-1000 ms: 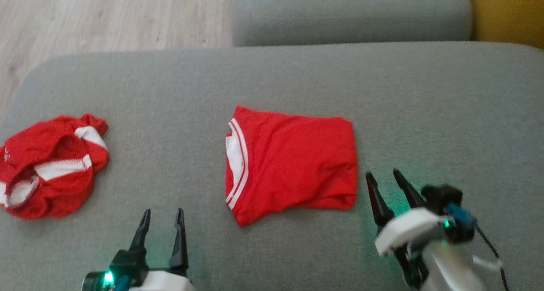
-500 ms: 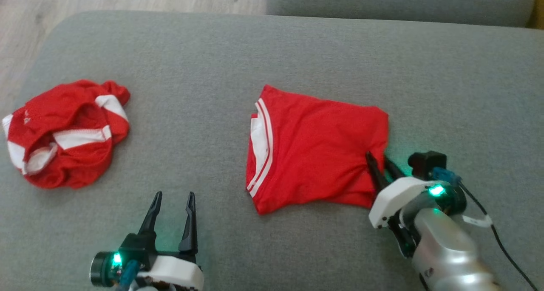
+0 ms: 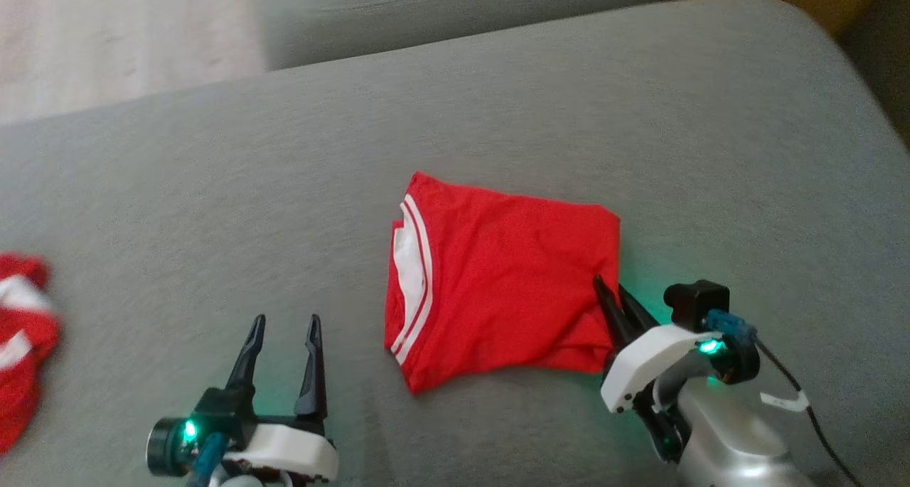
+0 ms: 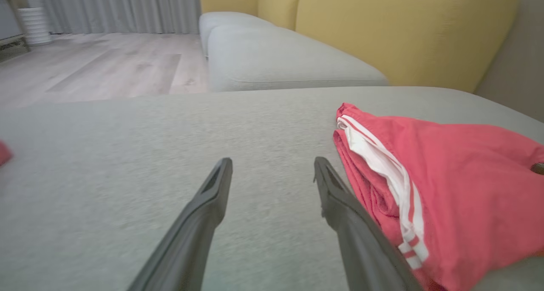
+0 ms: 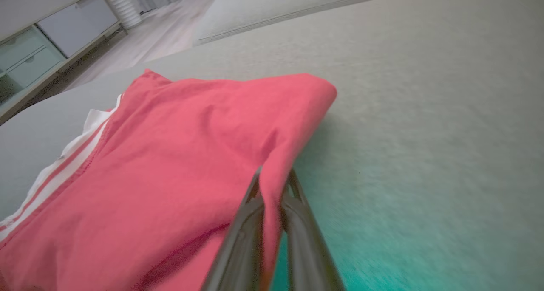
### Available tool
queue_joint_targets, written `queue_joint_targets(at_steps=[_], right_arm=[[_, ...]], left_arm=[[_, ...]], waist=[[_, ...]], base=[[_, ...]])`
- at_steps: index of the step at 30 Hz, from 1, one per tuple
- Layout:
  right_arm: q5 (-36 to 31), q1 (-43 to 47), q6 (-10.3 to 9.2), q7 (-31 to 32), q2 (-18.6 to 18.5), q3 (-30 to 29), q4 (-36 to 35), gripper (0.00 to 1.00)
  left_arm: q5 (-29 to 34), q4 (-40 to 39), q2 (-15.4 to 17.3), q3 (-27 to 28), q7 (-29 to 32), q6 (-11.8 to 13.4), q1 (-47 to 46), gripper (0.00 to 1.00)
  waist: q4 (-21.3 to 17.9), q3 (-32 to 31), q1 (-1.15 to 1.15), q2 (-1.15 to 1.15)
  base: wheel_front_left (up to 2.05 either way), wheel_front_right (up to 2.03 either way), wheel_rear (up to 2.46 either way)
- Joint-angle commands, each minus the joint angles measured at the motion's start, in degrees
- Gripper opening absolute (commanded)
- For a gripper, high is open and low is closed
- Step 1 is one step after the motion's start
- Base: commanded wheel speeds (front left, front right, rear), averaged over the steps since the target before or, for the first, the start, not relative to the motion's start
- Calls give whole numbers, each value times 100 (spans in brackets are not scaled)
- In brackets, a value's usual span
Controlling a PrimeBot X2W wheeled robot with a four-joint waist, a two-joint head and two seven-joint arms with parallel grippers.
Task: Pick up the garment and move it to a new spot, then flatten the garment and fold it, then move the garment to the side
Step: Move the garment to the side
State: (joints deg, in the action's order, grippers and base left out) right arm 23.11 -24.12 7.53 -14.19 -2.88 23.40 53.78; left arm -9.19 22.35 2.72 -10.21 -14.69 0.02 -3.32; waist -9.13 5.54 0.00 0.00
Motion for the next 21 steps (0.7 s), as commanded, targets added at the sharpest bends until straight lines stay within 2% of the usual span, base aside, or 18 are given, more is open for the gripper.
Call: queue_joint_targets(at_steps=[1, 8, 15, 21], right_arm=[[-50, -5, -4, -80, 0, 81, -250, 0], [-62, 242, -4, -80, 0, 93, -645, 0], [-82, 293, -4, -80, 0, 65, -829, 0], [-201, 151, -4, -81, 0, -21, -909, 0]], left_arm=[[-51, -168, 16, 112, -31, 41, -226, 100], [-76, -184, 16, 51, -31, 31, -254, 100], [-85, -173, 16, 45, -31, 26, -262, 100], [-76, -160, 16, -7, -31, 25, -294, 100]], waist=[[-860, -92, 0, 0], [-1556, -86, 0, 0], [-1888, -34, 0, 0], [-1953, 27, 0, 0]], base=[[0, 0, 0], [0, 0, 0], [0, 0, 0], [0, 0, 0]])
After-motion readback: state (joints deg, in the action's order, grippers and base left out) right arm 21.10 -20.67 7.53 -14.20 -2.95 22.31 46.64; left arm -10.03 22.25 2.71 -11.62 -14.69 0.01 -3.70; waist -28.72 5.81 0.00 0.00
